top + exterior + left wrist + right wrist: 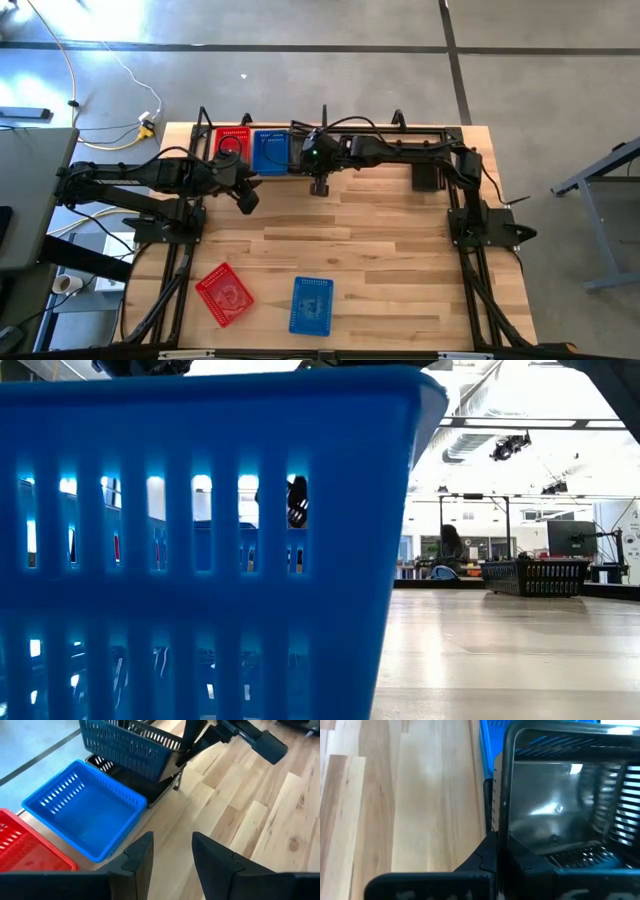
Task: Stack baskets on shelf by color
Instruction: Stack the bottom black bin on the other black bin, then adjust the shelf
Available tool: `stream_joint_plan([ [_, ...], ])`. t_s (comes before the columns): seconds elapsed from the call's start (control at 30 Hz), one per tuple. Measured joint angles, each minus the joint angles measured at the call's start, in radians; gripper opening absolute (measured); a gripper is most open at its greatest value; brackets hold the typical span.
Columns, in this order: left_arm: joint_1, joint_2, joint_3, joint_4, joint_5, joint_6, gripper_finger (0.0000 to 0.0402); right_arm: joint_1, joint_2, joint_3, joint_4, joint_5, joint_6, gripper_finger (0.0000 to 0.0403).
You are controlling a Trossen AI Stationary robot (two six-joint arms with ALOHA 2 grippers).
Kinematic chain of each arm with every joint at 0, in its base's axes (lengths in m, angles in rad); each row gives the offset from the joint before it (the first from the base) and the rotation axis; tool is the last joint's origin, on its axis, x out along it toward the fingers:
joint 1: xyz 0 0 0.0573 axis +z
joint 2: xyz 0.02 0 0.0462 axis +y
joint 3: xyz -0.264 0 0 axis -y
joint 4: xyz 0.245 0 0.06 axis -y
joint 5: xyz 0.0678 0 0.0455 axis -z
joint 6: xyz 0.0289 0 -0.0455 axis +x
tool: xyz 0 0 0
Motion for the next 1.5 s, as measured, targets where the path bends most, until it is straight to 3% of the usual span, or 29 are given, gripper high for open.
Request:
stream_joint_plan([
  [0.13, -0.001, 0.0, 0.0, 0.0, 0.007, 0.0, 0.0126, 0.002, 0.002, 0.001, 0.0, 0.044, 0.001, 0.0],
  [0.83, -0.001, 0.0, 0.0, 0.0, 0.027, 0.0, 0.0126, -0.007, 0.003, 0.001, -0.035, 0.065, -0.051, 0.0002],
  [1.2, -0.001, 0.0, 0.0, 0.0, 0.036, 0.0, 0.0126, -0.007, 0.002, 0.001, -0.034, 0.11, -0.051, 0.0067],
  [1.5, -0.001, 0.0, 0.0, 0.0, 0.036, 0.001, 0.0126, 0.0, 0.006, 0.0, 0.017, 0.142, -0.067, 0.0074],
])
